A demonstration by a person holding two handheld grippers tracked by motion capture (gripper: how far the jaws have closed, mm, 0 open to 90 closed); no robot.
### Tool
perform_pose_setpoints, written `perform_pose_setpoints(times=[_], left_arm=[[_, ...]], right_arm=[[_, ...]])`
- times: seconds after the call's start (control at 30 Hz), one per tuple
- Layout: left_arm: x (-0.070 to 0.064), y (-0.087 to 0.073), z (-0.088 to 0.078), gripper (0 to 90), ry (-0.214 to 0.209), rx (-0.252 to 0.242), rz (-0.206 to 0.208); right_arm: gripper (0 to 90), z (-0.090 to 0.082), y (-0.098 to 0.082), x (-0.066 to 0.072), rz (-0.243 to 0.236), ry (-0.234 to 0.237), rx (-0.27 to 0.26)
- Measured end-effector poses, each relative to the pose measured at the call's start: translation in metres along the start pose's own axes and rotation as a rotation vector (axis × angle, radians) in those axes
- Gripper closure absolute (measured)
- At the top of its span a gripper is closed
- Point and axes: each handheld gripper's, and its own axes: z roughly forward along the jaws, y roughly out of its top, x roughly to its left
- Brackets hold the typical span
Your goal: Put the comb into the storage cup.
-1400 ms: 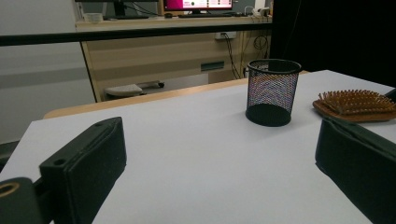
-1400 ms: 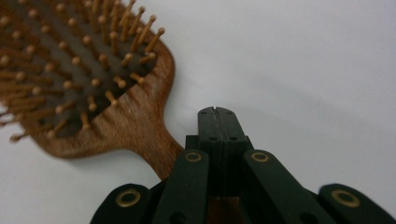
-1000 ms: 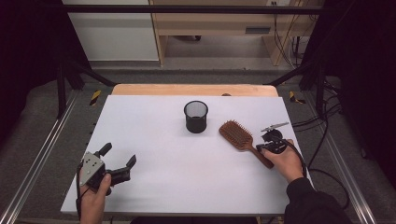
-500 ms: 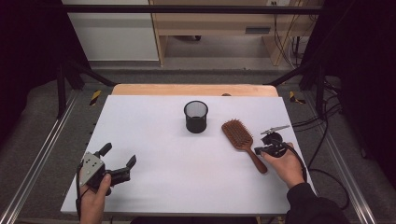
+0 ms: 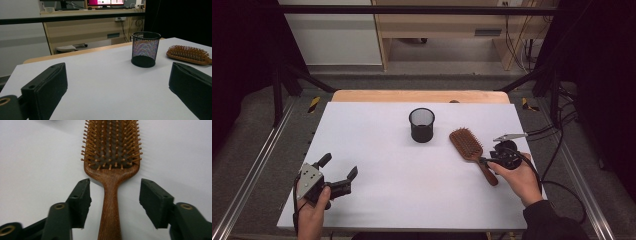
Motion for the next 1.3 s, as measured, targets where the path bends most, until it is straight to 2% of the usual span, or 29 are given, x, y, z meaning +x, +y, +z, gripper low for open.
perform_pose_setpoints(times=[0.03,0.07,0.1,0.13,0.17,0.2,0.3,0.6,0.73,0.77,0.8,0.87,0.9,0.97,1.0,1.07,1.3], left_arm=[[0.0,0.0,0.0,2.1,0.001,0.001,-0.001],[0.0,0.0,0.0,2.1,0.001,0.001,-0.001],[0.0,0.0,0.0,2.1,0.002,0.0,-0.001],[0.0,0.0,0.0,2.1,0.001,0.0,-0.001],[0.0,0.0,0.0,2.1,0.001,0.001,-0.001],[0.0,0.0,0.0,2.1,0.001,0.001,-0.001],[0.0,0.0,0.0,2.1,0.001,0.001,-0.001],[0.0,0.0,0.0,2.1,-0.001,0.001,-0.001],[0.001,0.0,0.0,2.1,-0.001,0.001,-0.001],[0.001,0.0,0.0,2.1,0.0,0.0,-0.001],[0.001,0.0,0.0,2.1,0.0,0.0,-0.001],[0.001,0.0,0.0,2.1,-0.001,0.0,-0.002],[0.001,0.0,0.0,2.1,-0.001,0.0,-0.002],[0.0,0.0,0.0,2.1,-0.002,0.0,-0.001],[0.0,0.0,0.0,2.1,-0.002,0.0,-0.001],[0.0,0.0,0.0,2.1,-0.001,-0.002,-0.002],[0.001,0.0,0.0,2.1,0.0,-0.002,-0.003]], right_arm=[[32.5,0.0,0.0,0.001,-0.004,-0.006,-0.006],[32.5,0.0,0.0,0.001,-0.004,-0.006,-0.006],[23.3,0.002,0.001,0.004,-0.022,-0.017,-0.011],[18.8,0.003,0.001,0.004,-0.03,-0.024,-0.012],[18.8,0.003,0.001,0.004,-0.03,-0.024,-0.012],[12.6,0.006,0.001,0.005,-0.026,-0.03,-0.01],[7.0,0.011,0.001,0.006,-0.015,-0.029,0.011],[7.6,0.023,0.0,0.009,-0.036,-0.025,0.063],[13.5,0.028,0.0,0.01,-0.042,-0.022,0.099],[22.7,0.03,0.0,0.011,-0.047,-0.02,0.123],[22.7,0.03,0.0,0.011,-0.047,-0.02,0.123],[31.4,0.032,0.001,0.01,-0.043,-0.018,0.153],[31.4,0.032,0.001,0.01,-0.043,-0.018,0.153],[40.6,0.033,0.002,0.01,-0.043,-0.03,0.163],[40.6,0.033,0.002,0.01,-0.043,-0.03,0.163],[48.9,0.035,0.003,0.009,-0.043,-0.034,0.172],[59.8,0.038,0.003,0.011,-0.06,-0.049,0.199]])
